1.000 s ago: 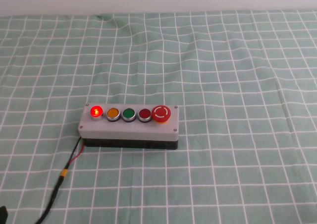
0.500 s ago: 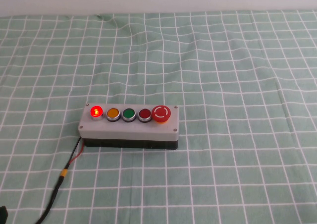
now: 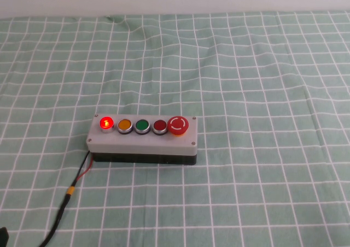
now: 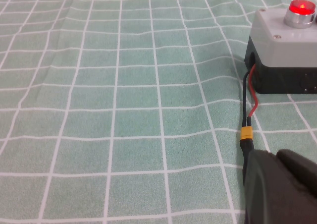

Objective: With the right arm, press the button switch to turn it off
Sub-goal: 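Press the lit red button on the button box to turn it off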

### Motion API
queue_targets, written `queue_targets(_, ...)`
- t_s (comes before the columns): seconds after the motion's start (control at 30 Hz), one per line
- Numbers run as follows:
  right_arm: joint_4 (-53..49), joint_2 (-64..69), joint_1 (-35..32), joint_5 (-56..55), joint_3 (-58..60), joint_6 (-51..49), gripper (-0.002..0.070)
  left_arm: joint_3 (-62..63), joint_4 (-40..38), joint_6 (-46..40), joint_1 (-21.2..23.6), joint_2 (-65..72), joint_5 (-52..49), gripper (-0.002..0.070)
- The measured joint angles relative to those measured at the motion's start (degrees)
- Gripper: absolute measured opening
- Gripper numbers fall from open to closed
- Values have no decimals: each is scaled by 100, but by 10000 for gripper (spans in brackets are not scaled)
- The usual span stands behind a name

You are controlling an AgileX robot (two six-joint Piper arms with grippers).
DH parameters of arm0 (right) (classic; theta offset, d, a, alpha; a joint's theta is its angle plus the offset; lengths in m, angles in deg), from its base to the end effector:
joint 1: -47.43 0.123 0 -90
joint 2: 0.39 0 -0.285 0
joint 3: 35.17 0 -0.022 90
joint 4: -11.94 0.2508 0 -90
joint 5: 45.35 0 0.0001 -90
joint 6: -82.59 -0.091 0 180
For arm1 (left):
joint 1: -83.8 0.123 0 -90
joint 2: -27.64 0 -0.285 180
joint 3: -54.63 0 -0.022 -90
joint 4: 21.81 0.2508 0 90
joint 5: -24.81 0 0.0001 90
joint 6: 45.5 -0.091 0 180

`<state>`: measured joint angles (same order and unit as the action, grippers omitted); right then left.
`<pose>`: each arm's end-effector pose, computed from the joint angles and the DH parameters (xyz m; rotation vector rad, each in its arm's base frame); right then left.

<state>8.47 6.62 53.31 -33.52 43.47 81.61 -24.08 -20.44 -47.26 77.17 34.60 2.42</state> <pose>0.0556 0.0046 0.1868 -0.1138 1.6973 0.0346 0.0518 -0.0052 0.1701 0.1525 1.8799 -0.0345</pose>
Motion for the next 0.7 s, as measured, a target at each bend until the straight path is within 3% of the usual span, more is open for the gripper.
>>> queue_targets(0.43,0,0,0,-854,0,-11,-16,0,0,0,0,0,0,-3)
queue_targets(0.7,0,0,0,-2877,0,-11,-16,0,0,0,0,0,0,-3)
